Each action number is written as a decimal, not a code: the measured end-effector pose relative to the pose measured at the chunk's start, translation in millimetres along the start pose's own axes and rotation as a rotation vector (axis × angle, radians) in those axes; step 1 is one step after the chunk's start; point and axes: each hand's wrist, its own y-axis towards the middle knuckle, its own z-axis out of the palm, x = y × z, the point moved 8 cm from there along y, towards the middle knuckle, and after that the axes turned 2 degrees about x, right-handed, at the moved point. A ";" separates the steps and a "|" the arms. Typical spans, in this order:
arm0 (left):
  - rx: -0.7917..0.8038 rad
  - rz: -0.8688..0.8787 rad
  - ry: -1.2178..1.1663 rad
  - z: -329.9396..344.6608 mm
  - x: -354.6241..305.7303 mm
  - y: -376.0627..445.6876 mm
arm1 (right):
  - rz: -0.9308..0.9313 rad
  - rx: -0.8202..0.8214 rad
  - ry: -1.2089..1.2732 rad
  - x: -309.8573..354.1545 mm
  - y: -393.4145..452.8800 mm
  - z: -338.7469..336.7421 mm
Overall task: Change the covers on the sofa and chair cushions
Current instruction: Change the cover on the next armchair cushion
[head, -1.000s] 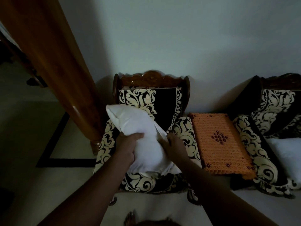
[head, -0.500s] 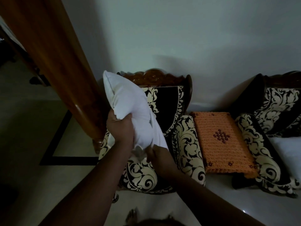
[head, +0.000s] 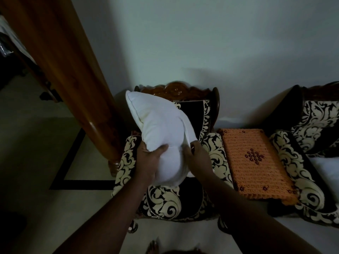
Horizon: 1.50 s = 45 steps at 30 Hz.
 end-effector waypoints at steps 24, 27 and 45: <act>-0.064 -0.314 0.080 -18.3 7.5 19.9 | -0.142 0.103 0.127 -1.1 -8.9 2.2; 0.012 -0.236 0.125 -8.1 6.9 6.7 | -0.027 -0.007 -0.064 -14.6 1.0 -12.0; 0.348 -0.082 1.409 7.3 52.4 -5.1 | -0.254 0.017 -0.043 59.7 10.4 17.2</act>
